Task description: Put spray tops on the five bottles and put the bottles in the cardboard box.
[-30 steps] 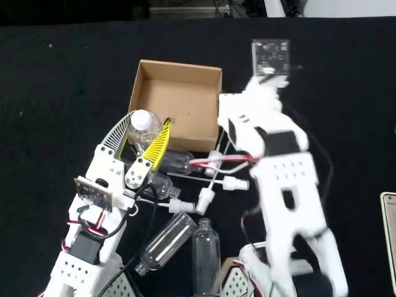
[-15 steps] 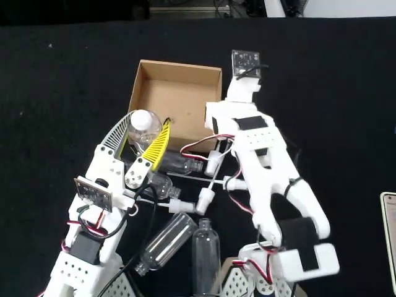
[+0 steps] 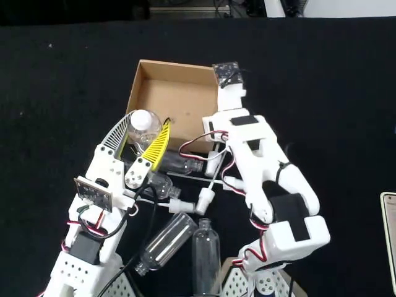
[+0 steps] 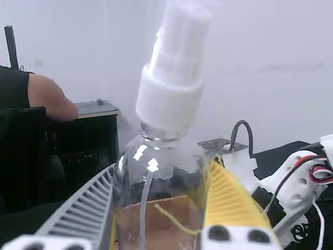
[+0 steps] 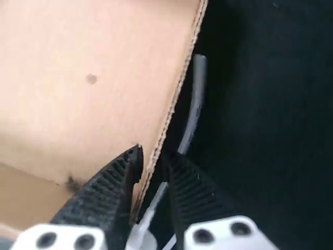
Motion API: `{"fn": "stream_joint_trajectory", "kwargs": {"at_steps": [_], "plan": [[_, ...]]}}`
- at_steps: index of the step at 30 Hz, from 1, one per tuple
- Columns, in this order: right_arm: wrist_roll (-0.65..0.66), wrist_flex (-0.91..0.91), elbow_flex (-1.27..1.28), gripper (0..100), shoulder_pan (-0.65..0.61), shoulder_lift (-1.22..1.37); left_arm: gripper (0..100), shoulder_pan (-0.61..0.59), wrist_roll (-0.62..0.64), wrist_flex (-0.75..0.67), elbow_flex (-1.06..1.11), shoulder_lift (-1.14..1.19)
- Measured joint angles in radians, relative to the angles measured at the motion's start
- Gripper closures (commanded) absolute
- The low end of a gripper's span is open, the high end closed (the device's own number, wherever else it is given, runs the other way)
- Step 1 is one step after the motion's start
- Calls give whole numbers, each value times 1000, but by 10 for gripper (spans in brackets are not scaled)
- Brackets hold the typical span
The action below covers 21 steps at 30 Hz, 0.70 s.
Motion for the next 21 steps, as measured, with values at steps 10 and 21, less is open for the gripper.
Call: {"fn": "stream_joint_trajectory", "kwargs": {"at_steps": [10, 21], "plan": [[288, 8, -9, 988, 0, 0, 942, 0, 0, 0, 0, 0], [338, 41, -43, 986, 0, 0, 942, 0, 0, 0, 0, 0]]}}
